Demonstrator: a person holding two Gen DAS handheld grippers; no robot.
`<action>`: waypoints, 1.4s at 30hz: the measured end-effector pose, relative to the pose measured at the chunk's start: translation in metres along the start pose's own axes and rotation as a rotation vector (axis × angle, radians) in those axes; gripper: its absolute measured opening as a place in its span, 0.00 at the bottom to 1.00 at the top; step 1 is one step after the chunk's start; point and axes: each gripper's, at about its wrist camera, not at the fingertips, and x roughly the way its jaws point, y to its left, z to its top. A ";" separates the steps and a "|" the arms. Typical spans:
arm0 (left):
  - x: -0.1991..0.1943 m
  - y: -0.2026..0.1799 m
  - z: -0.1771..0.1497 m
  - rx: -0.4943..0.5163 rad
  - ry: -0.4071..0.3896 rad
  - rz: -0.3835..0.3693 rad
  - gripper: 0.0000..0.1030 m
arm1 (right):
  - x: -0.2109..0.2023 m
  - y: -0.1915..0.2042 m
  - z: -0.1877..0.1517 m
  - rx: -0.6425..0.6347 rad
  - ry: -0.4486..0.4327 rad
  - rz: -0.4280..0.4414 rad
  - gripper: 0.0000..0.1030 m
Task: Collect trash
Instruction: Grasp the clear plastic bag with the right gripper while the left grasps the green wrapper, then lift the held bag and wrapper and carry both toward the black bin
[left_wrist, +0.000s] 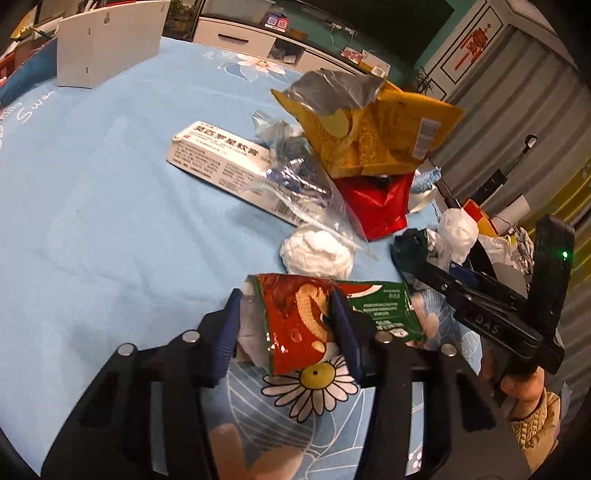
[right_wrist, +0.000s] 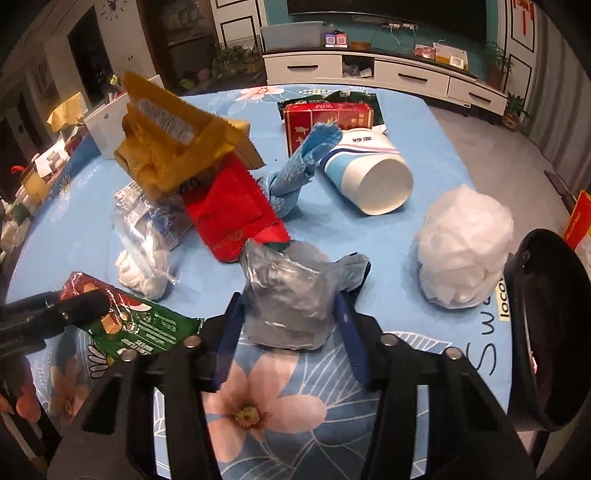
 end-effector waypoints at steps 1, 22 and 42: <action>0.000 -0.002 -0.001 0.004 0.003 -0.006 0.44 | -0.001 0.001 0.000 -0.003 0.001 -0.001 0.43; -0.054 -0.038 -0.038 0.055 -0.100 -0.043 0.10 | -0.071 -0.009 -0.030 0.059 -0.059 0.015 0.38; -0.102 -0.054 -0.053 0.111 -0.206 -0.083 0.09 | -0.129 0.009 -0.030 0.032 -0.164 0.022 0.38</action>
